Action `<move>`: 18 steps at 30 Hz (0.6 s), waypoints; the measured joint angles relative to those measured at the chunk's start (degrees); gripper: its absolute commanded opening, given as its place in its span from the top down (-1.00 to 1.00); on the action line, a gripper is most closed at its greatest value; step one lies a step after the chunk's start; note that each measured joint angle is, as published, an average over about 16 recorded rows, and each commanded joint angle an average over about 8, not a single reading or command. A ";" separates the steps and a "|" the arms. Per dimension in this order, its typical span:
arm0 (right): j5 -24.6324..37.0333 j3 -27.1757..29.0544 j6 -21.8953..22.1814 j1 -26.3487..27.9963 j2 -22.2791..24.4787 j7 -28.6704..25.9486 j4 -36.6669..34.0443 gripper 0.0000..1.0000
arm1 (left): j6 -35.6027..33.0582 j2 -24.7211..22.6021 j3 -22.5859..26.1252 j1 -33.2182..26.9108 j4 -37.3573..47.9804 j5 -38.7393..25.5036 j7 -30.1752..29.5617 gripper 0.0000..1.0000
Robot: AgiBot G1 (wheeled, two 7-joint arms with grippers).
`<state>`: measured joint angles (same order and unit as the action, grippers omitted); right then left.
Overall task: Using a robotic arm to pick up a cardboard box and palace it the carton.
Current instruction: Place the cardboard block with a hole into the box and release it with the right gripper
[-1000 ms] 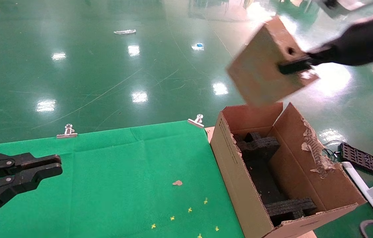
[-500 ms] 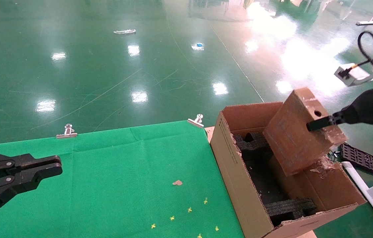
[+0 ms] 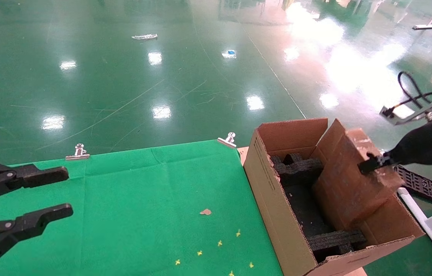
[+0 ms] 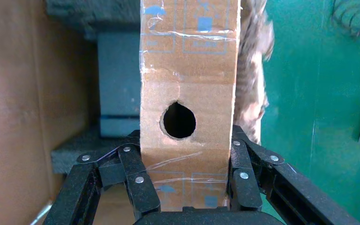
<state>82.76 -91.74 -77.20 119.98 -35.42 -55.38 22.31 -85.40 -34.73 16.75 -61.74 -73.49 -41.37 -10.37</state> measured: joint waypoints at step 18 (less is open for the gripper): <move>-4.54 1.96 10.84 -14.91 -8.44 5.27 -12.70 1.00 | 0.03 0.03 0.06 -0.01 0.00 0.04 0.03 -1.00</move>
<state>78.22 -89.78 -66.36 105.07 -43.86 -50.11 9.61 -85.38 -34.71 16.81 -61.75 -73.49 -41.33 -10.33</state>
